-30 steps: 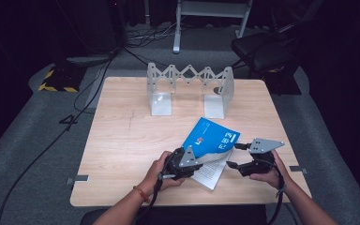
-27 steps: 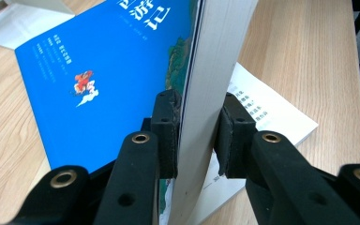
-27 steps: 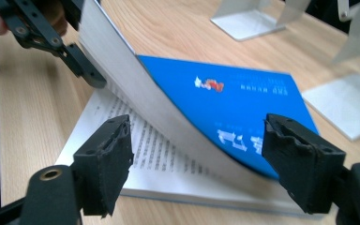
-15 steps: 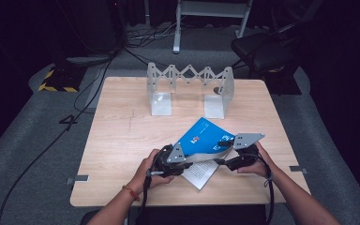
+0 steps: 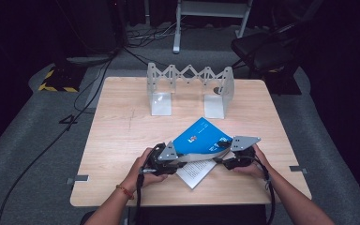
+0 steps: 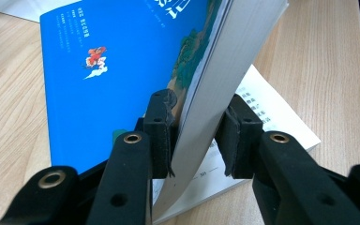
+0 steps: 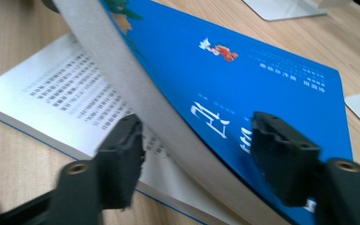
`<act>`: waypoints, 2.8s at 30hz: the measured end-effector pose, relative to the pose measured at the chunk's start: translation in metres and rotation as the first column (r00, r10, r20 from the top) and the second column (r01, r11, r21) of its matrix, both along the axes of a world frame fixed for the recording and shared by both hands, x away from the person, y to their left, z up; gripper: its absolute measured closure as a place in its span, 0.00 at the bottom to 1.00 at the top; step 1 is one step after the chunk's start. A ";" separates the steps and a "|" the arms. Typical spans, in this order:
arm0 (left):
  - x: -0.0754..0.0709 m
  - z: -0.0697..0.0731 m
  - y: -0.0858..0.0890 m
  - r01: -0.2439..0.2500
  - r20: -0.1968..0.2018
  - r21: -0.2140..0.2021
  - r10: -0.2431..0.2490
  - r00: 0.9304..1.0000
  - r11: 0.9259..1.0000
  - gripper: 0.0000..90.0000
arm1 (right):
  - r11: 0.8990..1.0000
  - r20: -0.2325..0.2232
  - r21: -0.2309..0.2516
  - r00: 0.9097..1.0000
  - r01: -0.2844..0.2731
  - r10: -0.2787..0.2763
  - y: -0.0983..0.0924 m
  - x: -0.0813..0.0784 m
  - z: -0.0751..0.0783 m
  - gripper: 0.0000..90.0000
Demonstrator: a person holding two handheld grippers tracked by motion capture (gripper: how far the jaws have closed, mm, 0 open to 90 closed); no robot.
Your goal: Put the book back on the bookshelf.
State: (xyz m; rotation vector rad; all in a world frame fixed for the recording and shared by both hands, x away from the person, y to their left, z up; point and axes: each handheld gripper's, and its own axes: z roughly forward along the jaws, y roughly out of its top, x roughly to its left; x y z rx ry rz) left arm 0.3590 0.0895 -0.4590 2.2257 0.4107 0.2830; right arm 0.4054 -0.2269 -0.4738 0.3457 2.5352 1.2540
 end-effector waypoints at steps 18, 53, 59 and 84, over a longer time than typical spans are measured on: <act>-0.012 0.011 -0.007 -0.054 0.036 0.021 0.053 0.998 0.998 0.63 | 0.997 0.117 -0.077 0.993 -0.010 0.019 0.016 -0.020 0.009 0.69; -0.015 0.015 -0.013 0.003 0.083 0.051 -0.007 0.996 0.999 0.79 | 0.999 0.071 -0.014 0.997 0.040 -0.039 -0.011 -0.005 0.000 0.48; -0.017 0.015 -0.009 -0.025 0.073 0.047 0.021 0.997 0.999 0.74 | 0.996 0.140 -0.088 0.990 0.014 -0.002 -0.003 -0.011 0.007 0.63; -0.008 0.008 -0.006 -0.051 0.108 0.142 0.035 0.994 0.989 0.76 | 0.994 0.160 -0.110 0.986 -0.019 0.036 0.019 -0.012 0.005 0.59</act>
